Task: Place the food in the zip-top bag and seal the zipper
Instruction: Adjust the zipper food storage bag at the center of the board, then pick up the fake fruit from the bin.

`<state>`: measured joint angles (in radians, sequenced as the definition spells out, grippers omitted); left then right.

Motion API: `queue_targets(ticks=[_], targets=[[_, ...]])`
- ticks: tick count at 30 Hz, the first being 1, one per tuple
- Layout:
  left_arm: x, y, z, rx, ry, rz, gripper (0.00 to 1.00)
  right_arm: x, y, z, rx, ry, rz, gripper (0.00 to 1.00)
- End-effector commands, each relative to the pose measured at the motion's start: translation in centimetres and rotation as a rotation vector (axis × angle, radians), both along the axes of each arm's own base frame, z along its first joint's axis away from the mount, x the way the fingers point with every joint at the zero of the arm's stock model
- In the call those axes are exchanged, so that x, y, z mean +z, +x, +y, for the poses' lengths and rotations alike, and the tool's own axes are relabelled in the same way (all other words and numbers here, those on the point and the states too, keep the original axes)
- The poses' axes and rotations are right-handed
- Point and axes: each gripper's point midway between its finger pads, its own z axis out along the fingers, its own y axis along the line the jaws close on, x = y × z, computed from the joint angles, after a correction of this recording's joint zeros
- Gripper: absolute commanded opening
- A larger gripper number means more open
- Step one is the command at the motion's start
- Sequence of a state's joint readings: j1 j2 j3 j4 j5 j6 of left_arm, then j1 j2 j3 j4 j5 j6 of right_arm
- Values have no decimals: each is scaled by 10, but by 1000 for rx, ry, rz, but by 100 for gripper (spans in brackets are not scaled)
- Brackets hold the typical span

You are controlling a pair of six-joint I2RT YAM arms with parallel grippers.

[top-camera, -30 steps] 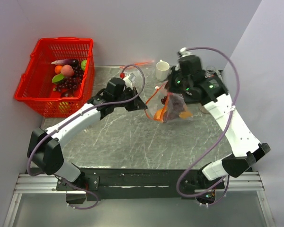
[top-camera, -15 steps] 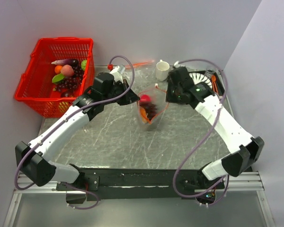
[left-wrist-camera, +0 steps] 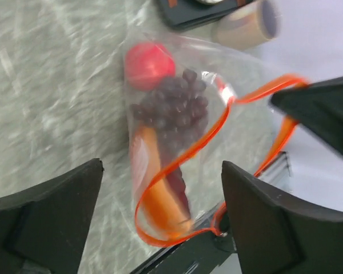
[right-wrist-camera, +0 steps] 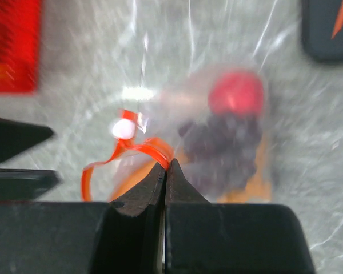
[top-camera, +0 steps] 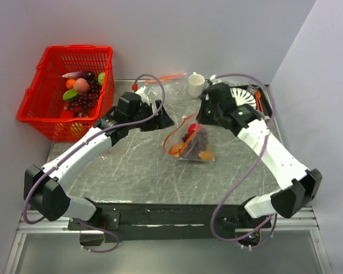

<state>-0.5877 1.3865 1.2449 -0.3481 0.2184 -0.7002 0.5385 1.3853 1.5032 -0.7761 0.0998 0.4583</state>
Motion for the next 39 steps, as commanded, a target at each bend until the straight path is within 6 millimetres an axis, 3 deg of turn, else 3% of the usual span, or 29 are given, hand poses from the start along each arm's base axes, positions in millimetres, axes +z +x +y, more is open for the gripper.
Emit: queue_targets(ticks=[1, 4, 5, 6, 8, 11, 15, 16, 17, 20, 24, 29, 39], targets=[[27, 10, 26, 84, 51, -88, 91, 0, 12, 24, 45, 115, -33, 0], [55, 16, 62, 168, 137, -130, 91, 0, 11, 31, 81, 143, -40, 0], [78, 20, 73, 201, 145, -172, 91, 6, 11, 35, 95, 160, -62, 0], [73, 18, 95, 226, 214, -143, 91, 3, 9, 36, 107, 171, -59, 0], [94, 30, 146, 398, 297, -180, 93, 15, 6, 40, 125, 210, -99, 0], [109, 34, 210, 564, 367, -195, 95, 16, 3, 42, 136, 236, -109, 0], [111, 41, 281, 765, 432, -169, 96, 15, 2, 43, 146, 235, -96, 0], [103, 45, 295, 791, 459, -130, 96, 15, 2, 43, 146, 234, -97, 0], [103, 46, 323, 860, 476, -109, 96, 17, 2, 43, 150, 236, -101, 0], [91, 57, 361, 917, 501, -36, 95, 18, -2, 46, 167, 258, -110, 0], [74, 77, 377, 942, 501, 10, 99, 15, -6, 50, 192, 271, -96, 0], [32, 106, 393, 948, 517, 96, 99, 15, -13, 50, 214, 286, -93, 0], [-28, 160, 406, 926, 528, 153, 99, 14, -20, 38, 205, 245, -121, 0]])
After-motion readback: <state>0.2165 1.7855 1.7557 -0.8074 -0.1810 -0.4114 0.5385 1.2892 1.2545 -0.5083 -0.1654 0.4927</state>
